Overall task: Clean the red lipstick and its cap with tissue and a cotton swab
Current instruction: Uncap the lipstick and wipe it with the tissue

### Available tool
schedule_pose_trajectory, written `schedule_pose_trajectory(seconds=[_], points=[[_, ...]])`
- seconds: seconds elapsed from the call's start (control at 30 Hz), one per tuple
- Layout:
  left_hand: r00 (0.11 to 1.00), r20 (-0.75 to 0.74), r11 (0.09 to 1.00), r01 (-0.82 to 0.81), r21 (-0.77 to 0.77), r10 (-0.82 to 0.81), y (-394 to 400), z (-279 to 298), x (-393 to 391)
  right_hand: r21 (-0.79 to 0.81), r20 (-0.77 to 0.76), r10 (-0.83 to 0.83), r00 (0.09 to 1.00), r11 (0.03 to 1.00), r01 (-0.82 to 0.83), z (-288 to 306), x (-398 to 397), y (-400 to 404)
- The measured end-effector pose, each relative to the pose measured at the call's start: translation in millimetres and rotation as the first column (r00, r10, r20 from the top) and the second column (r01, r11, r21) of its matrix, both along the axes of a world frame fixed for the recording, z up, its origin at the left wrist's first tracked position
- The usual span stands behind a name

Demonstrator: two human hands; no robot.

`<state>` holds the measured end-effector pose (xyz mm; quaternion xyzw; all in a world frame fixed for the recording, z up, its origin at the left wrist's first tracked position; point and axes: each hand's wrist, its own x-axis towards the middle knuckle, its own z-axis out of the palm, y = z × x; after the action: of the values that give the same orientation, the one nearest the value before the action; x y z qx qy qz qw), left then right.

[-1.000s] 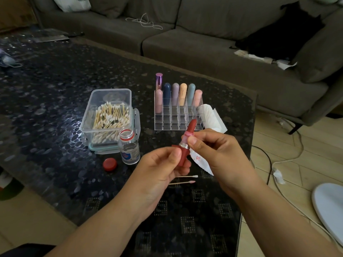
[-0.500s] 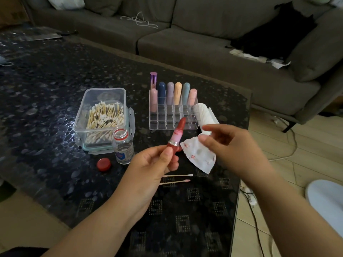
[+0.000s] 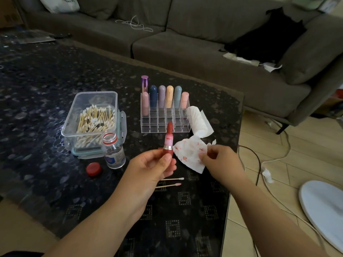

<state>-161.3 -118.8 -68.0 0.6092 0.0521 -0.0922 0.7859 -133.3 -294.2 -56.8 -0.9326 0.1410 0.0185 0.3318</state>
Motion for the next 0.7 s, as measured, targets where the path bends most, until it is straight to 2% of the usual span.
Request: schedule_pose_trajectory(seconds=[0.07,0.17,0.27,0.33,0.43,0.5,0.57,0.63,0.7], points=[[1.000,0.024,1.000,-0.008,0.029,0.008,0.8,2.3,0.9,0.102,0.014,0.036,0.999,0.994,-0.037,3.6,-0.3,2.1],[0.995,0.094,0.996,-0.022,0.086,0.014,4.2,8.0,1.6,0.406,0.040,0.107,0.994,0.907,-0.113,15.3,-3.5,8.7],[0.986,0.168,0.984,-0.026,0.174,-0.004,7.4,13.9,0.6,0.535,0.068,0.206,0.976,0.819,-0.210,20.9,-10.6,14.1],[0.983,0.183,0.979,-0.040,0.199,0.003,9.6,15.4,-1.2,0.628,0.087,0.207,0.974,0.748,-0.215,22.7,-13.7,17.1],[0.988,0.153,0.984,-0.033,0.175,0.006,11.6,16.5,-4.3,0.768,0.085,0.132,0.988,0.622,-0.149,23.0,-15.5,19.8],[0.994,0.107,0.997,-0.012,0.071,0.004,12.6,16.3,-5.8,0.806,0.078,0.095,0.992,0.579,-0.119,23.7,-16.8,22.0],[0.998,0.062,0.998,-0.005,-0.057,0.008,14.2,17.3,-7.1,0.802,0.092,0.076,0.993,0.586,-0.119,23.4,-17.7,24.2],[0.997,0.064,0.991,-0.027,-0.129,0.035,16.3,18.7,-8.3,0.744,0.132,0.054,0.990,0.654,-0.135,23.8,-18.8,27.5],[0.994,0.083,0.989,-0.053,-0.138,0.065,18.1,21.1,-8.3,0.652,0.185,0.033,0.982,0.744,-0.148,23.2,-19.7,29.8]])
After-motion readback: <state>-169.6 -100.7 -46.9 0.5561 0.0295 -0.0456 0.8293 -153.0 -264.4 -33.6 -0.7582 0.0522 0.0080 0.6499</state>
